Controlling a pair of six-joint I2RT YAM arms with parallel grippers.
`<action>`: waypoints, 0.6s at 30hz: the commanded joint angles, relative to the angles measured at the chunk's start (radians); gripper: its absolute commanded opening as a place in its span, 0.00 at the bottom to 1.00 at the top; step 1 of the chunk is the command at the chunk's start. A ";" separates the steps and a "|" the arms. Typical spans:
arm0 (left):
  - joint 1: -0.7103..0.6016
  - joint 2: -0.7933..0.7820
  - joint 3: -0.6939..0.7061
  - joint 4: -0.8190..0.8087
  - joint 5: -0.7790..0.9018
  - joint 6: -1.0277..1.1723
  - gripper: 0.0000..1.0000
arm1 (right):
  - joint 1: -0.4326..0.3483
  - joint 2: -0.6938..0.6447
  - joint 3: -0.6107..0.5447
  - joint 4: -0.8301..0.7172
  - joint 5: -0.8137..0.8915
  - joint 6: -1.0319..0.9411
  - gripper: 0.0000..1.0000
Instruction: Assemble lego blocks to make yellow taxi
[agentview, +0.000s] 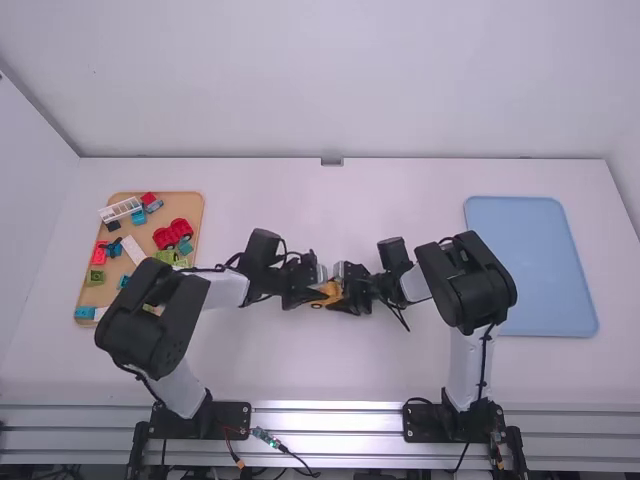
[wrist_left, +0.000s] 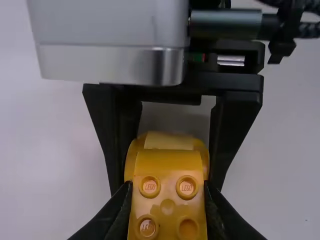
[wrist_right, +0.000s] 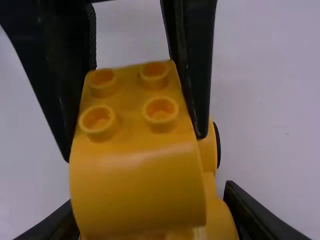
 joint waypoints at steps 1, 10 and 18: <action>-0.003 0.016 -0.009 0.009 0.031 -0.004 0.02 | -0.002 0.015 0.000 -0.016 0.046 0.018 0.02; -0.018 0.029 -0.009 0.024 0.037 -0.004 0.02 | -0.001 0.015 0.000 -0.016 0.044 0.018 0.01; -0.026 0.061 -0.009 0.051 0.030 -0.004 0.02 | -0.001 0.015 -0.001 -0.017 0.027 0.018 0.01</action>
